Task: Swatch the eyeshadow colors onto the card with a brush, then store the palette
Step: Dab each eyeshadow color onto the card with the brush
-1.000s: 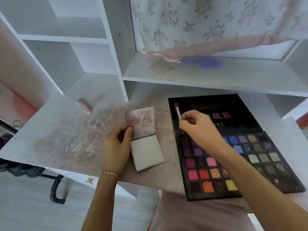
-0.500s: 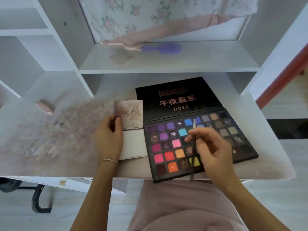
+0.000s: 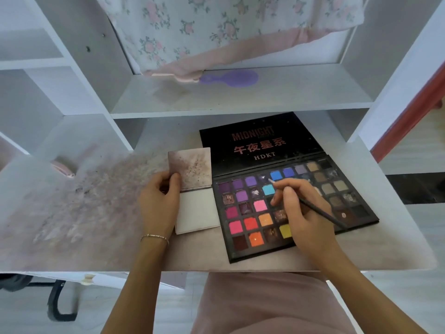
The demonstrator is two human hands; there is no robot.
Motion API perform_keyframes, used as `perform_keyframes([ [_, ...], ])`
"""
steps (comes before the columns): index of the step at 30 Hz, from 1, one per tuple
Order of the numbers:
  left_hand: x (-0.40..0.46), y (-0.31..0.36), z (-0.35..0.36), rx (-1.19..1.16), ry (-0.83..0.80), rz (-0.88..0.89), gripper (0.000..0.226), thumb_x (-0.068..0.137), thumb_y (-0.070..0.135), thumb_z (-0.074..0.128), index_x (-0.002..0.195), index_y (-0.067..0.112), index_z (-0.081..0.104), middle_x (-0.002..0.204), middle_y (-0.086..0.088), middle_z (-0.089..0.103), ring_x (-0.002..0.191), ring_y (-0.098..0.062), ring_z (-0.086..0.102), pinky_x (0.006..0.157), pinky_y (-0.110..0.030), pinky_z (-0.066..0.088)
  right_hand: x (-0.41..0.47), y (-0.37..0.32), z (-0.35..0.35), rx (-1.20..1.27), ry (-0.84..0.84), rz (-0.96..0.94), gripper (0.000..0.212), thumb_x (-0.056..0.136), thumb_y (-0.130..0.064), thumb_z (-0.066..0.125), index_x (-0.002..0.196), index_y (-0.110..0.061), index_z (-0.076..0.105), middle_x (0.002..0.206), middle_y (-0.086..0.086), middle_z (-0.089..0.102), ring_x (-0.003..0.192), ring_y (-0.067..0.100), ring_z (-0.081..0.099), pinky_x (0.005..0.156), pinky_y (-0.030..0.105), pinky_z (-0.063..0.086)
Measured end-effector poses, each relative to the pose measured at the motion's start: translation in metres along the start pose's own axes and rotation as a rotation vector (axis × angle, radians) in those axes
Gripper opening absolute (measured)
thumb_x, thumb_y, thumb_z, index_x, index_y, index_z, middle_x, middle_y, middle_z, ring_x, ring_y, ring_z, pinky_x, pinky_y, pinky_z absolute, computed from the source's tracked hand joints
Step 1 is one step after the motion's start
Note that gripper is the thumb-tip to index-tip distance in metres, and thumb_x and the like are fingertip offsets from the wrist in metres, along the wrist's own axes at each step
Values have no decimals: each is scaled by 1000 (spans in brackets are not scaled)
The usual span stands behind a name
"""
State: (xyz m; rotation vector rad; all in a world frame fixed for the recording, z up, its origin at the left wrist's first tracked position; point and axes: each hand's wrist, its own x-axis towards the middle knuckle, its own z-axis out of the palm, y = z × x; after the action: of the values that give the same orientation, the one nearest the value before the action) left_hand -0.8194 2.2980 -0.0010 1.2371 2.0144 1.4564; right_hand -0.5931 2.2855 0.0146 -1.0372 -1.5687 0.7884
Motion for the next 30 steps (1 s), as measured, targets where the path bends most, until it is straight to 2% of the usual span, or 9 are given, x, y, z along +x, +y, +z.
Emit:
perform_keyframes([
  [2,2,-4,-6,37,-22,26,10,89,15,56,83,18,64,73,11,61,69,1,55,60,0,38,8,-1,6,78,-39,93,17,91,-7,42,87,-19,53,60,1,60,57,3,56,54,10,42],
  [4,2,-7,-10,44,-36,49,14,89,15,55,80,21,63,72,15,61,68,0,56,60,-1,38,18,-2,15,155,-85,178,19,91,-1,45,85,-19,49,60,2,62,57,2,58,56,11,44],
  [7,2,-8,-10,-6,-18,60,17,90,13,53,82,24,64,72,17,61,67,5,56,62,-3,41,35,-2,29,147,-161,201,17,89,1,49,85,-16,53,70,-2,66,65,1,62,62,14,48],
  [11,3,-9,-9,-37,15,58,15,90,13,53,88,23,64,76,21,60,68,14,55,63,0,39,50,1,38,113,-200,208,18,91,-3,47,84,-16,56,67,-1,64,61,4,59,58,19,48],
  [14,5,-10,-9,-5,0,61,15,90,14,53,89,24,64,77,20,60,69,11,56,63,-1,40,54,5,41,48,-233,245,22,91,-4,45,79,-19,55,62,-1,59,61,9,57,61,31,48],
  [18,6,-10,-8,56,-5,61,19,91,14,52,100,18,69,79,19,60,71,6,55,65,-3,41,51,7,42,31,-253,226,22,87,0,47,79,-18,55,66,2,61,62,-1,60,61,14,49],
  [23,6,-9,-8,119,-3,51,22,91,16,53,106,18,68,82,16,61,70,4,54,63,0,38,51,9,42,45,-236,230,16,88,-2,50,79,-14,54,60,1,63,60,6,63,63,21,53],
  [28,6,-9,-7,93,12,-7,17,89,17,55,103,18,66,81,5,66,74,-10,60,71,-21,46,51,12,44,31,-218,206,15,88,-10,53,75,-18,54,59,-2,64,63,6,64,63,18,52],
  [30,6,-9,-7,83,13,-12,16,89,16,56,101,18,66,78,7,64,74,-11,61,73,-23,46,51,13,44,25,-219,209,16,88,-11,53,75,-19,54,60,-3,64,64,5,64,63,16,51],
])
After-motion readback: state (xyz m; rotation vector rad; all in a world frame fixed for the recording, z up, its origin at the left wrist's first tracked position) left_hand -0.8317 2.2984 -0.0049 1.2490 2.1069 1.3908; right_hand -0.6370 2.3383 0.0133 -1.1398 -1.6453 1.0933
